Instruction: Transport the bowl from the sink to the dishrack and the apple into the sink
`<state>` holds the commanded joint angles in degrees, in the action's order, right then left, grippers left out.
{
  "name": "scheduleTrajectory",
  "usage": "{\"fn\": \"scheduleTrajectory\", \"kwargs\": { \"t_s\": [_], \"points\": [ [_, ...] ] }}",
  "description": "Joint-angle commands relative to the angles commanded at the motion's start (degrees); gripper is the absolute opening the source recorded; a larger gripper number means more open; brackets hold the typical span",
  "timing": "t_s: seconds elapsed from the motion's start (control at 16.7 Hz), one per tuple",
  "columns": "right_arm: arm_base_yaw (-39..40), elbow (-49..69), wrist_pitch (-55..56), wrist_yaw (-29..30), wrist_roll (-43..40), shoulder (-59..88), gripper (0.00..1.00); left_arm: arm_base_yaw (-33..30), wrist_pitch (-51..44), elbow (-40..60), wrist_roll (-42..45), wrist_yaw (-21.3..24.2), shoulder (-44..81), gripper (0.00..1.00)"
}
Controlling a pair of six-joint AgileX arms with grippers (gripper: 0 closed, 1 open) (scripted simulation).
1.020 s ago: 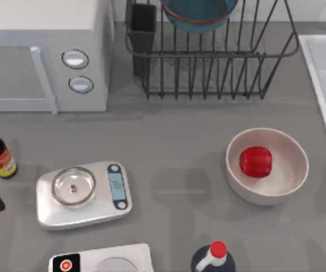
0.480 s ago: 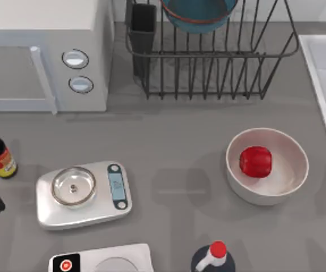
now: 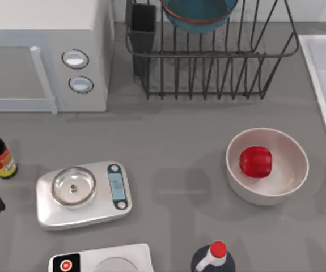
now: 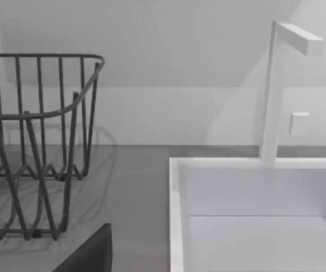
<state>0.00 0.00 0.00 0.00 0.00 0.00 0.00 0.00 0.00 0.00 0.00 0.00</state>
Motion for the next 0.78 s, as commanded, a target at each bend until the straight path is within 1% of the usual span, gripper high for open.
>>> {"fn": "scheduleTrajectory", "kwargs": {
  "t_s": [0.54, 0.78],
  "points": [
    [0.18, 0.57, -0.41, 0.00, 0.17, 0.59, 1.00, 0.00, 0.00, 0.00, 0.00, 0.00, 0.00, 1.00],
    [2.45, 8.41, -6.19, 0.02, 2.58, 9.01, 1.00, 0.00, 0.00, 0.00, 0.00, 0.00, 0.00, 1.00]
  ]
}}
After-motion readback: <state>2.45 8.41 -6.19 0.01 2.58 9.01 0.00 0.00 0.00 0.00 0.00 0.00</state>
